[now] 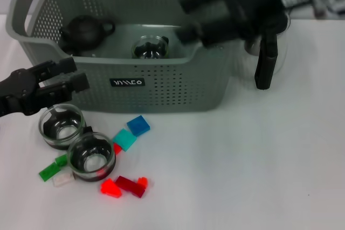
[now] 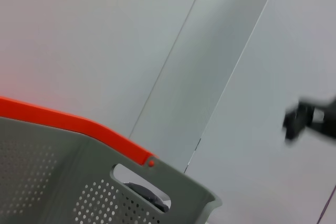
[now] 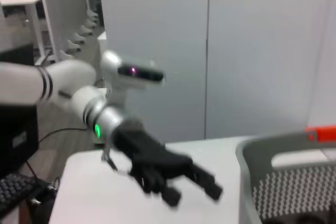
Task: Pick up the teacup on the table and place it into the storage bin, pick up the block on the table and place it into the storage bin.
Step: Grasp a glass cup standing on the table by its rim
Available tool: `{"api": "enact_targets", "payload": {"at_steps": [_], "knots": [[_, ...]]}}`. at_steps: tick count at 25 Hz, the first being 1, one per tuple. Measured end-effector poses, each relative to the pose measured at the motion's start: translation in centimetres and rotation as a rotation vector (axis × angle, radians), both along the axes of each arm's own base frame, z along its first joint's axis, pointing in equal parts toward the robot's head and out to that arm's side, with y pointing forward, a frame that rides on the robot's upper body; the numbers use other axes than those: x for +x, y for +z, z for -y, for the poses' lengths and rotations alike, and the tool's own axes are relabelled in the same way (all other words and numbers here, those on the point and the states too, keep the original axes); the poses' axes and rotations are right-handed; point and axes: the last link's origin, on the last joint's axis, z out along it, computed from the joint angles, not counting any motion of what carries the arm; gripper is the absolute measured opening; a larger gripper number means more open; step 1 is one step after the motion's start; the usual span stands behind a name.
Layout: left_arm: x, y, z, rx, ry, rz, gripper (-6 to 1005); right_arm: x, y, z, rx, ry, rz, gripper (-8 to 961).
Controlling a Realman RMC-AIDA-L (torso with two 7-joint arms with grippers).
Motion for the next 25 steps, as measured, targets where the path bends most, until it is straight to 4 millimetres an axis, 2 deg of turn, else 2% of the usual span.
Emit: {"api": "enact_targets", "payload": {"at_steps": [4,8,12,18,25], "knots": [[0.1,0.2,0.0,-0.001,0.001,0.008,804,4.4,-0.3,0.9,0.022,-0.05,-0.01,613],[0.4,0.3,-0.4,-0.004,-0.005,0.011,804,7.5,-0.8,1.8,0.027,-0.093,-0.027,614],[0.6,0.3,-0.7,-0.025,-0.001,0.017,803,10.1,-2.7,2.2,-0.014,-0.124,-0.038,614],[0.6,0.8,-0.1,-0.079,0.015,0.03,803,12.7,-5.5,1.7,-0.028,-0.172,-0.004,614],[0.4,1.6,1.1,-0.208,0.065,-0.005,803,13.7,-7.3,0.9,-0.036,-0.235,0.039,614]]}}
